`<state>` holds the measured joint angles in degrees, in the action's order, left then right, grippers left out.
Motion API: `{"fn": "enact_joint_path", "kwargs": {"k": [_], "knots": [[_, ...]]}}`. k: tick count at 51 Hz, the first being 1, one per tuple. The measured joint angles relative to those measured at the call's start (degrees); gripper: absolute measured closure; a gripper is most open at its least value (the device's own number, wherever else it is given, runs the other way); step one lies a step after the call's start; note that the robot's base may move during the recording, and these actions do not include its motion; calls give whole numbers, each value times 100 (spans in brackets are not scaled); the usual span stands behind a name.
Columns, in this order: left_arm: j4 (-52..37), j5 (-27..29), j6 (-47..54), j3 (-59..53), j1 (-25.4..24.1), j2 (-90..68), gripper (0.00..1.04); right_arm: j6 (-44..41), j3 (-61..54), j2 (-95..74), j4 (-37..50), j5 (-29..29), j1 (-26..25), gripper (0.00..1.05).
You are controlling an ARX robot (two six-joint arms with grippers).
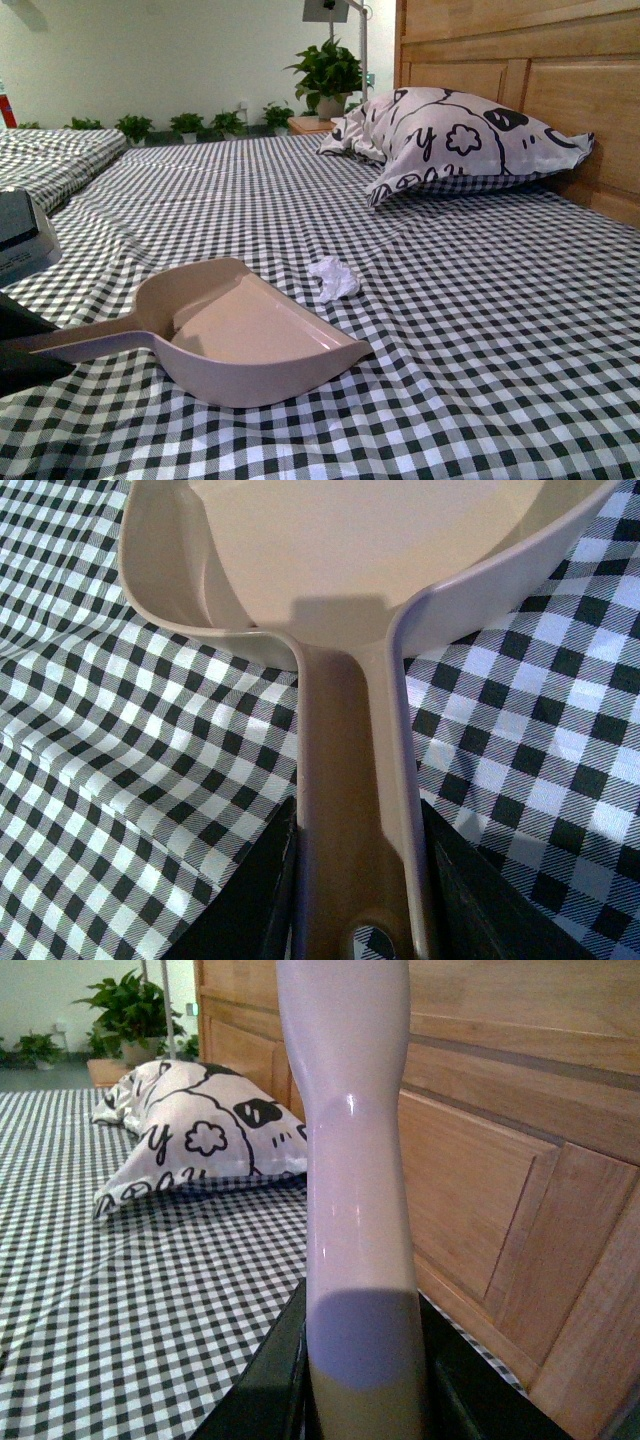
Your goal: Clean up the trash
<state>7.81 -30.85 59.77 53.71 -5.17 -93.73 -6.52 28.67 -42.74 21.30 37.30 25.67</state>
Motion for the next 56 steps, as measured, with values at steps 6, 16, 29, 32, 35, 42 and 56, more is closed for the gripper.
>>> {"fn": "enact_joint_path", "kwargs": {"k": [6, 16, 29, 32, 35, 42, 56], "knots": [[0, 7, 4, 0, 0, 0, 76, 433, 702, -442, -1836, -887, -306, 84], [0, 24, 15, 0, 0, 0, 76, 780, 1919, -2286, -2518, -2347, -813, 84], [0, 26, 22, -2, 0, 2, 76, 72, 3860, -5285, -2245, -2446, -837, 84], [0, 24, 22, -2, 0, 2, 76, -31, 4205, -5654, -2302, -2426, -826, 84], [0, 26, 24, -2, 0, 2, 76, -74, 4505, -5993, -2358, -2358, -809, 84], [0, 26, 26, -2, 0, 2, 76, -129, 4857, -6502, -2400, -2227, -756, 84], [0, 26, 26, -2, 0, 2, 76, -122, 4730, -6714, -2559, -2538, -595, 84]]}}
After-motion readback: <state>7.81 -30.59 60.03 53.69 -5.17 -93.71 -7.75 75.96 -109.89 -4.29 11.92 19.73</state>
